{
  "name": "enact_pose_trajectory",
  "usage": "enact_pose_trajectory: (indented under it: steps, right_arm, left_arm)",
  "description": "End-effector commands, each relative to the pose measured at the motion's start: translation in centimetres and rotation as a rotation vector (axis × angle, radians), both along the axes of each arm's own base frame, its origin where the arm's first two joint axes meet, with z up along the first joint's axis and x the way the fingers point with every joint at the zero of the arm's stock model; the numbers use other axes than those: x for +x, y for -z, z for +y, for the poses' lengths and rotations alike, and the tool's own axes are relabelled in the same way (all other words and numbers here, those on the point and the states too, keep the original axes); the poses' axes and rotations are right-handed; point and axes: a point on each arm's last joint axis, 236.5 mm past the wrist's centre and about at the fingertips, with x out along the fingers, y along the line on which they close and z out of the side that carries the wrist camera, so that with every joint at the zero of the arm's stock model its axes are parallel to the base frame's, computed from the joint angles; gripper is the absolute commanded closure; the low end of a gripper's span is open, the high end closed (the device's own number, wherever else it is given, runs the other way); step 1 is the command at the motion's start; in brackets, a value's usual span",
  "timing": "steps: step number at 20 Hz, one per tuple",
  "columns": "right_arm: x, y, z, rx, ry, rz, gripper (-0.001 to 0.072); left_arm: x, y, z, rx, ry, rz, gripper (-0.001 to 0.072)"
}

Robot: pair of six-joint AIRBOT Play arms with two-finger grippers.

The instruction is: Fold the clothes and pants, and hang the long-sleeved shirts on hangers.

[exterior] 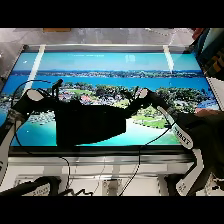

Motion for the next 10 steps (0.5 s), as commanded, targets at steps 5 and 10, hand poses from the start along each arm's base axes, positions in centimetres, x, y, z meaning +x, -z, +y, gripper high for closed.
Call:
enact_pose_trajectory:
  steps: [5, 10]
  right_arm:
    - [9.4, -13.6, -6.5, -0.027, 0.18, -0.364, 0.0673]
    - [11.0, -26.0, -20.0, -0.098, 0.551, -0.543, 0.0673]
  left_arm:
    - [1.6, -4.6, 2.7, 0.03, -0.008, -0.183, 0.0117]
    - [1.2, -13.4, 4.9, 0.068, -0.051, -0.453, 0.0116]
